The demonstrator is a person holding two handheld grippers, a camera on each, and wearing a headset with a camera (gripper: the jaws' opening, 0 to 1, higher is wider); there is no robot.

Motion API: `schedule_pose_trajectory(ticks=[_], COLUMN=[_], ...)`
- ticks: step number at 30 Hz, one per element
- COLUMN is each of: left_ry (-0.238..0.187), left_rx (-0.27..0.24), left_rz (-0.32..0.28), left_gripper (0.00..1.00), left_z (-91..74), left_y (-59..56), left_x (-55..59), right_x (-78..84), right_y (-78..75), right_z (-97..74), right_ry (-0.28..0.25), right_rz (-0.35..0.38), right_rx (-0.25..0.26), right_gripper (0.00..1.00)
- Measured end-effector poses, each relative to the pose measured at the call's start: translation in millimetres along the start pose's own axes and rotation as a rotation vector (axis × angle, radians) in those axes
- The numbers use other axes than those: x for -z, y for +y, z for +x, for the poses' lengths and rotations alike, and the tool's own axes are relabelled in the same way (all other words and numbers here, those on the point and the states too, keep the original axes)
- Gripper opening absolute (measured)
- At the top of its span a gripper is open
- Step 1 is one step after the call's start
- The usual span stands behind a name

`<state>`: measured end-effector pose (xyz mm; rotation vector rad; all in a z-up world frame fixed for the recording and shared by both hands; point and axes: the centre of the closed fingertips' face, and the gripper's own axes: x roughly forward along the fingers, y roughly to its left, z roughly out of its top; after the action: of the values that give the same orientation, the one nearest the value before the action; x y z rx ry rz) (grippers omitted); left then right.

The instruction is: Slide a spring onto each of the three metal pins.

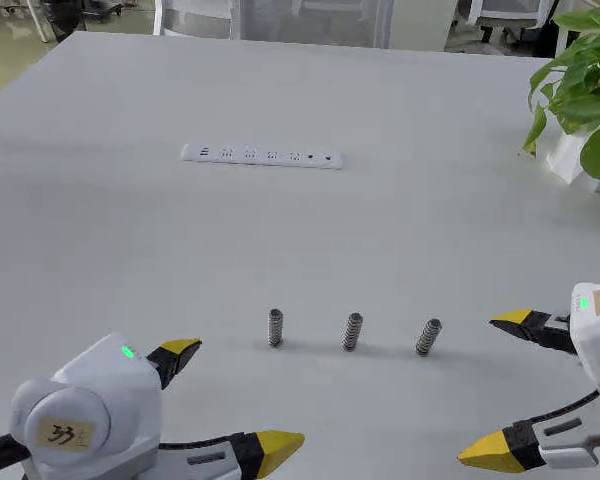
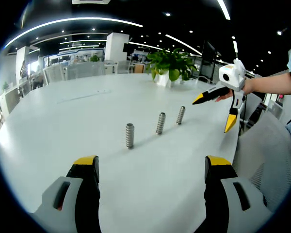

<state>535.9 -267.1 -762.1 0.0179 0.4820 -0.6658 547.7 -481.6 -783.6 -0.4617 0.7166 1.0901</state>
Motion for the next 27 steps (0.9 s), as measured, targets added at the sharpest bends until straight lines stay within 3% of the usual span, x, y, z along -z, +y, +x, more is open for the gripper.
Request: schedule_pose_trajectory(ticks=[17,27], left_ry=[0.026,0.031], left_rx=[-0.006,-0.020], left_rz=[0.009,-0.006], left_gripper=[0.88,0.88], left_z=[-8.3,-10.2], left_y=[5.3,9.2], left_x=[9.4,15.0], right_x=[34.0,42.1], right_y=[12.6,16.4], right_z=[-40.7,-48.8], right_ry=[-0.085,-0.104], right_rz=[0.156,0.208], right_rx=[0.147,0.170], right_gripper=[0.99,0.99])
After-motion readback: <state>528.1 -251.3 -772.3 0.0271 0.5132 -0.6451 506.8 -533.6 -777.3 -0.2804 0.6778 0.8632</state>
